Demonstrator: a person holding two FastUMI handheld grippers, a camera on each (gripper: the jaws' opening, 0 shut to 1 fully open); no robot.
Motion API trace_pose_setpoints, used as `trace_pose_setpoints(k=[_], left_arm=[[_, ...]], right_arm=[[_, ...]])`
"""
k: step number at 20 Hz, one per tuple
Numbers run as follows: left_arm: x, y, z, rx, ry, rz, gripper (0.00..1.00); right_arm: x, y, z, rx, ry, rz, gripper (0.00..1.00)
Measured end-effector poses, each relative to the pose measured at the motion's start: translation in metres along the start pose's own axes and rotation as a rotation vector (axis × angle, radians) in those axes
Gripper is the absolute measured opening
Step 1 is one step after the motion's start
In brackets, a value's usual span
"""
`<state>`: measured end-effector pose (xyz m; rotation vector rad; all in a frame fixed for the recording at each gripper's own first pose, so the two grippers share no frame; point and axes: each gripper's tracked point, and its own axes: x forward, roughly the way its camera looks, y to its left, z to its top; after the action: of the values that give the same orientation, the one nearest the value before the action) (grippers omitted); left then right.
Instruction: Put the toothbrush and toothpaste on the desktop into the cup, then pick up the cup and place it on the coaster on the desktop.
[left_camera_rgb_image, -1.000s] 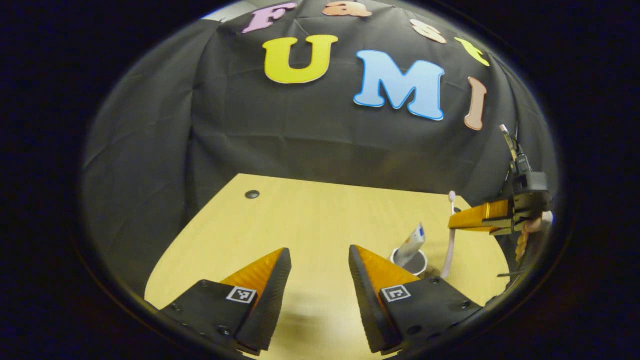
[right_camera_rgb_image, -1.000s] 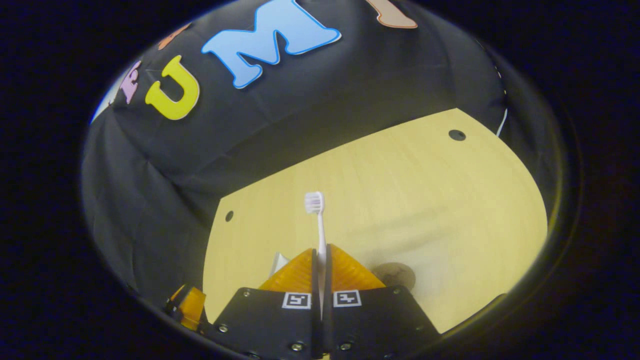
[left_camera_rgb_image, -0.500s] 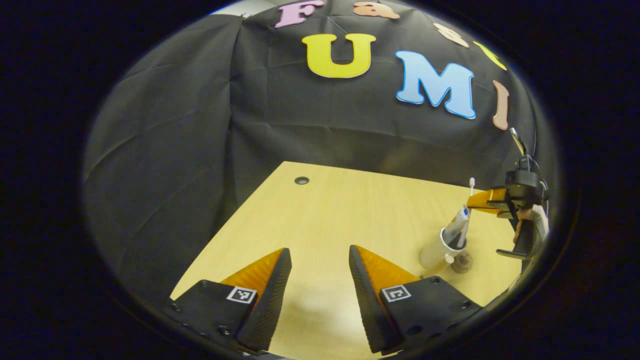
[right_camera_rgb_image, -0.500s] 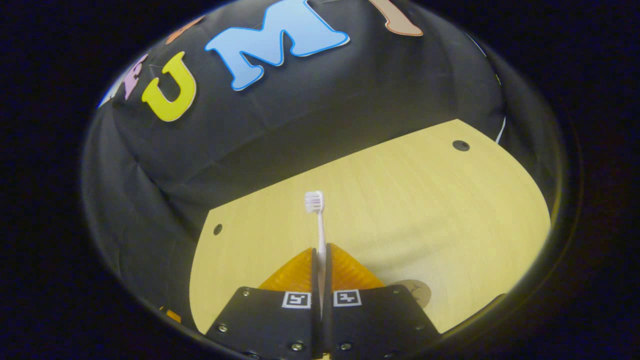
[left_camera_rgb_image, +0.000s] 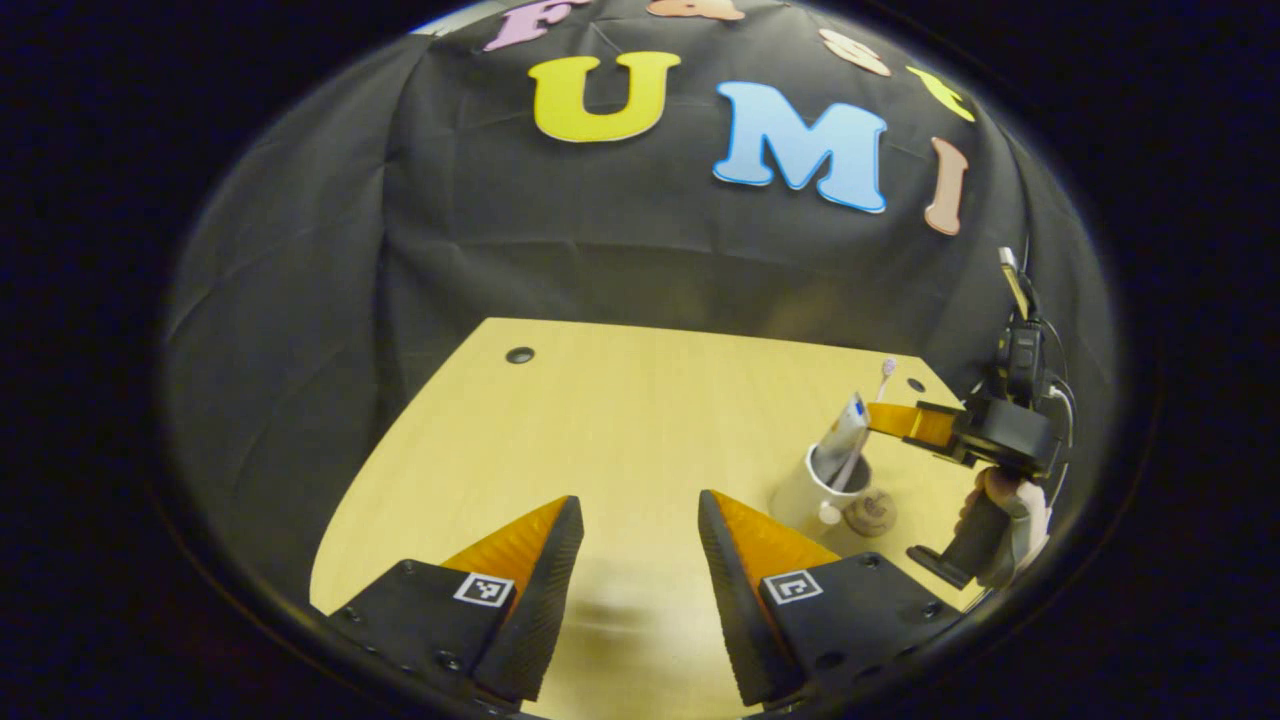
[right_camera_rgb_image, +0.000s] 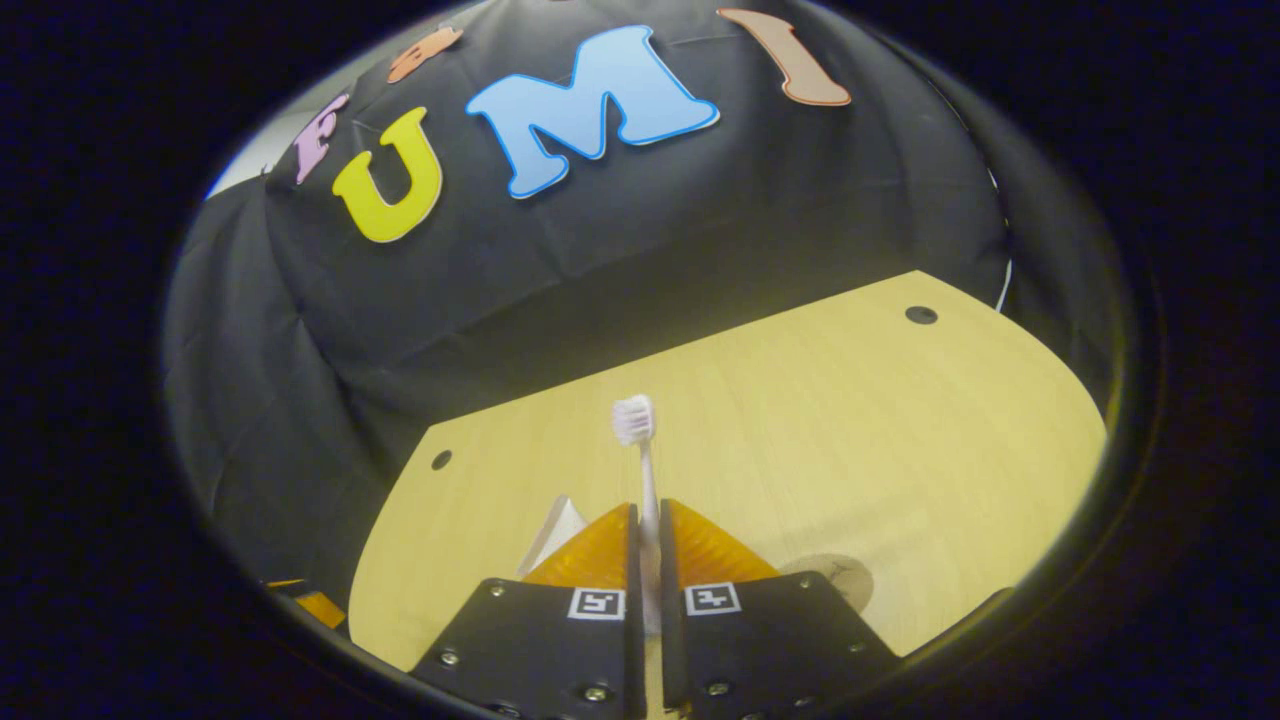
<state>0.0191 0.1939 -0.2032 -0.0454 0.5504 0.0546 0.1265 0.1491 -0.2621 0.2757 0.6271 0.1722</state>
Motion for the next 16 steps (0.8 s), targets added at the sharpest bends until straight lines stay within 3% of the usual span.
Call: trace_pose_setpoints(k=[9, 11, 12, 13, 14, 16], left_arm=[[0.039, -0.092, -0.005, 0.123, 0.084, -0.226, 0.76], [0.049, -0.104, -0.006, 0.137, 0.104, -0.244, 0.75], [0.054, -0.108, -0.008, 0.145, 0.118, -0.256, 0.75], [0.057, -0.114, -0.011, 0.153, 0.133, -0.273, 0.76], [0.060, -0.120, -0.015, 0.163, 0.154, -0.294, 0.76], [0.066, -0.128, -0.026, 0.188, 0.201, -0.338, 0.76]], right_arm=[[-0.032, -0.002, -0.020, 0.015, 0.030, 0.031, 0.13], [-0.033, -0.004, -0.027, 0.008, 0.054, 0.035, 0.25], [-0.035, -0.003, -0.028, 0.013, 0.063, 0.041, 0.25], [-0.037, 0.000, -0.029, 0.014, 0.068, 0.051, 0.18], [-0.041, 0.002, -0.031, 0.011, 0.069, 0.055, 0.27], [-0.047, -0.001, -0.028, 0.004, 0.066, 0.057, 0.27]])
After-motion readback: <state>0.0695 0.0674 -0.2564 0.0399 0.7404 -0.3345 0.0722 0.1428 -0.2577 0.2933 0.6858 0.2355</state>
